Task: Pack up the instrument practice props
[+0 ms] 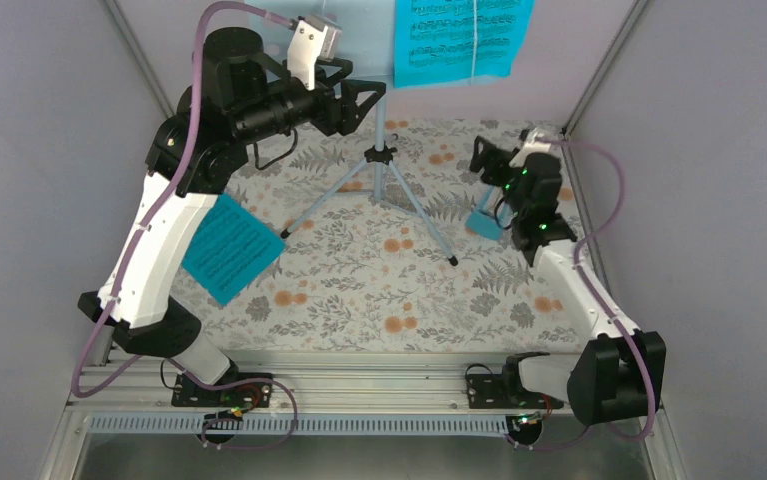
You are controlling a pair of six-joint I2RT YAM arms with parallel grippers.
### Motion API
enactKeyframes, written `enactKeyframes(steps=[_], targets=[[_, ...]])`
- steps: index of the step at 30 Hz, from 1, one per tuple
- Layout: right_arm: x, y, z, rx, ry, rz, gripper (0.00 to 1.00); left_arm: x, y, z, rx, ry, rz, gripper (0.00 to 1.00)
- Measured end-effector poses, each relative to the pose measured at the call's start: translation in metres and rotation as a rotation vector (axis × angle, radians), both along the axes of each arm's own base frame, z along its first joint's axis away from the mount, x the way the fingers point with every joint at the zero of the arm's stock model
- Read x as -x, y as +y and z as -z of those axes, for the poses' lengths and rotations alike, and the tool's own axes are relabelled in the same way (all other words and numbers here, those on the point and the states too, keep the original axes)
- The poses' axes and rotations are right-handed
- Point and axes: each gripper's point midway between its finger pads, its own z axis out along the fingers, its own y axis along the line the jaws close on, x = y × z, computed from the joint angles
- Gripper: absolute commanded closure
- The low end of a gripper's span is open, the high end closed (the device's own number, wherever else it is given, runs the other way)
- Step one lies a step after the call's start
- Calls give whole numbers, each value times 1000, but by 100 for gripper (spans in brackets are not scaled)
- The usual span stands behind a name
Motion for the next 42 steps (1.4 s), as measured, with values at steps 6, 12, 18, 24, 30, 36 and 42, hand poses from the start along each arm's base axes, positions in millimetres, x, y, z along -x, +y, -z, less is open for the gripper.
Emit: enactKeyframes(steps=[6,12,18,24,30,36,42], targets=[[-1,0,-102,-74,-141,-100,8,-17,-4,8,17,44,-47,25],[33,16,-192,-103,-305,-219,9,-25,-10,3,56,54,-54,31],[61,27,-242,-100,-396,-311,12,-40,-20,10,75,75,-61,40],[63,49,-259,-92,-409,-449,13,-52,-28,16,85,85,-71,43],[48,68,-260,-89,-382,-570,14,-62,-36,27,93,112,-74,45],[39,83,-260,-80,-368,-665,17,-74,-44,41,90,136,-90,47],[33,95,-254,-68,-353,-724,19,-78,-46,47,96,151,-95,53]])
